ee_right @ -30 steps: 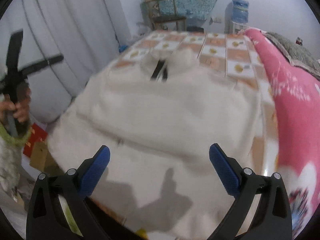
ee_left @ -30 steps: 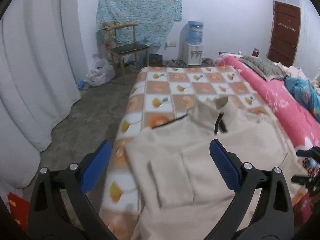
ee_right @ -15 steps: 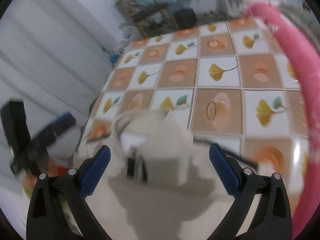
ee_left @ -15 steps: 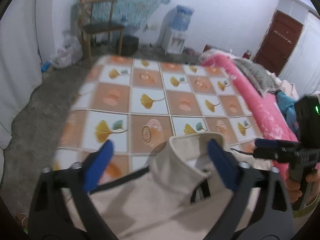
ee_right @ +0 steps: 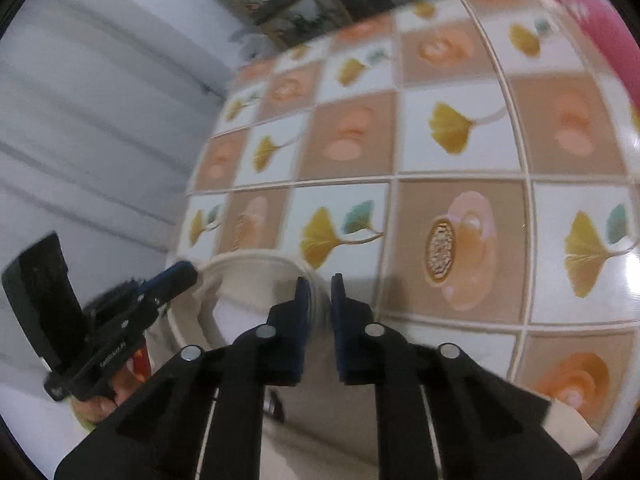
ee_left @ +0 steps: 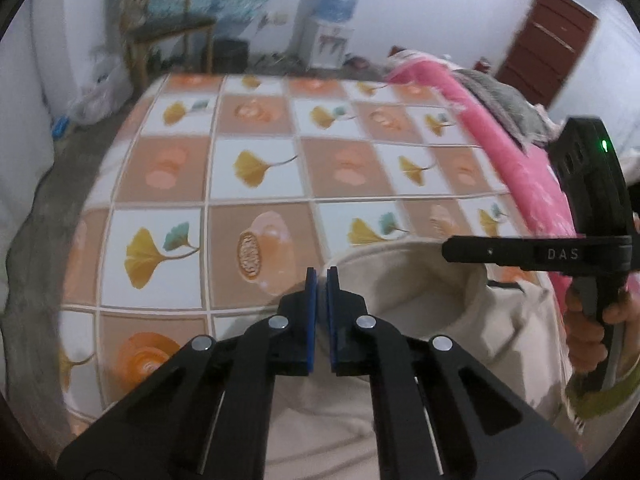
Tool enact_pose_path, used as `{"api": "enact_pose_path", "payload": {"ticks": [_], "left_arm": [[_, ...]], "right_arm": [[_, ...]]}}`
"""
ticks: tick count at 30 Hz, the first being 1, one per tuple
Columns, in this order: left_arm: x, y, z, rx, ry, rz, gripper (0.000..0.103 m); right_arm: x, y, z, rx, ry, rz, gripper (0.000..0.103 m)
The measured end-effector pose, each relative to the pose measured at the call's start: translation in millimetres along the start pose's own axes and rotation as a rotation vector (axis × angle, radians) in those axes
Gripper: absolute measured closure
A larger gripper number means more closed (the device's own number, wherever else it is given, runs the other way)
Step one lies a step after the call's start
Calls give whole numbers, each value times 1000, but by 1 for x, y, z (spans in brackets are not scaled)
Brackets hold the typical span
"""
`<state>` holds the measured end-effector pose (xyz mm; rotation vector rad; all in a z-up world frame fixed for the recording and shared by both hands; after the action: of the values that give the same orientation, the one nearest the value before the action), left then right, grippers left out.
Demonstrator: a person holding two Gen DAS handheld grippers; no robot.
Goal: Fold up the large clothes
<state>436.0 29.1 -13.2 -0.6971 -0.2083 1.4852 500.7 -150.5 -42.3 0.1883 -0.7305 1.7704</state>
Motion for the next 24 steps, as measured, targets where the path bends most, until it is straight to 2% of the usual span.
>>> {"api": "enact_pose_path", "payload": {"ticks": [4, 7, 11, 13, 14, 15, 16, 17, 19, 20, 23, 24], "left_arm": [[-20, 18, 44, -34, 25, -85, 99], [-34, 42, 76, -51, 44, -155, 99], [-42, 84, 98, -5, 43, -215, 98], [-39, 105, 99, 48, 45, -213, 96], [-37, 114, 97, 74, 47, -209, 93], [-33, 125, 95, 107, 43, -207, 85], [-28, 133, 94, 122, 34, -205, 79], [-24, 140, 96, 127, 32, -200, 79], [-13, 142, 109, 99, 50, -180, 79], [-9, 139, 121, 61, 75, -164, 79], [-1, 122, 154, -60, 133, -119, 79], [0, 114, 157, -83, 130, -107, 79]], "right_arm": [[32, 18, 29, -22, 49, 141, 93], [58, 49, 52, -31, 100, 270, 93], [73, 98, 67, -12, 180, 402, 92], [73, 121, 65, 16, 201, 426, 88], [67, 136, 60, 55, 206, 421, 82], [64, 144, 57, 78, 213, 414, 72], [59, 153, 54, 103, 223, 404, 69], [50, 164, 52, 136, 240, 386, 67], [42, 172, 56, 158, 267, 371, 66], [42, 174, 65, 142, 272, 369, 66], [54, 162, 105, 32, 218, 385, 66], [60, 154, 115, -7, 199, 389, 66]]}}
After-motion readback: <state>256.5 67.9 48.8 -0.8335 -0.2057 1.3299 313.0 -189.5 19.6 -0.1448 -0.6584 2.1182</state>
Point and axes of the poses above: each gripper's, at about its wrist camera, not at the fingertips, and z roughly against the way its jaws point, x to its left, y to its underside, the point moved 3 cm from there along -z, roughly the way its jaws point, and after that the axes turned 7 degrees about z, right-handed, at the moved point
